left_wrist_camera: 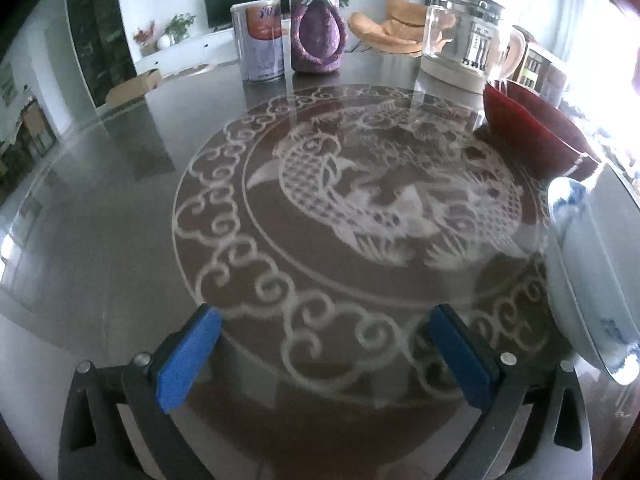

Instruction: Organize plates and bowls

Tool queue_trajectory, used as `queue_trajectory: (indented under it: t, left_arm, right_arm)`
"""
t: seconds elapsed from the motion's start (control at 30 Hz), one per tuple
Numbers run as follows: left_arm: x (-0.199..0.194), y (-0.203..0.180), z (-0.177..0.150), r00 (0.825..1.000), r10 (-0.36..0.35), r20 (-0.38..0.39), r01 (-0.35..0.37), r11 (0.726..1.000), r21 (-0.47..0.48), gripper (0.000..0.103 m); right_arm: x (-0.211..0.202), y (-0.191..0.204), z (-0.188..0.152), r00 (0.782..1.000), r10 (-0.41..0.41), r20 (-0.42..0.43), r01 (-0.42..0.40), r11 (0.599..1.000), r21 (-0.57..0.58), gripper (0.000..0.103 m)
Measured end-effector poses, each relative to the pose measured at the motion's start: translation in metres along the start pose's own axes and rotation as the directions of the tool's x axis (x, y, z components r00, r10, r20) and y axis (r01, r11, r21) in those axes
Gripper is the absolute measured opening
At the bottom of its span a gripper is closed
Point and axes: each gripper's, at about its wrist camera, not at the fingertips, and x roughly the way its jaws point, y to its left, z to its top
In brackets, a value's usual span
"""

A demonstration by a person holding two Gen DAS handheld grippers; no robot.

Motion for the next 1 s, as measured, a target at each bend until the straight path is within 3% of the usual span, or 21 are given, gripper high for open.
queue_trajectory:
  t: [0.17,0.8,1.0]
  left_arm:
    - [0.013,0.012,0.020,0.999,-0.031,0.007,0.031,0.999,0.043,0.103]
    - [0.014,0.013,0.019,0.999,-0.044,0.009,0.043,0.997,0.059,0.103]
    - [0.014,0.013,0.019,0.999,-0.044,0.009,0.043,0.997,0.059,0.103]
  right_arm:
    - [0.000,0.000,-0.002,1.000,-0.007,0.006,0.008,1.000,-0.003,0.071]
    - [-0.001,-0.002,-0.001,1.000,0.006,0.003,-0.006,1.000,0.015,0.076]
    - [0.000,0.005,-0.004,1.000,-0.026,0.011,0.027,0.999,-0.021,0.077]
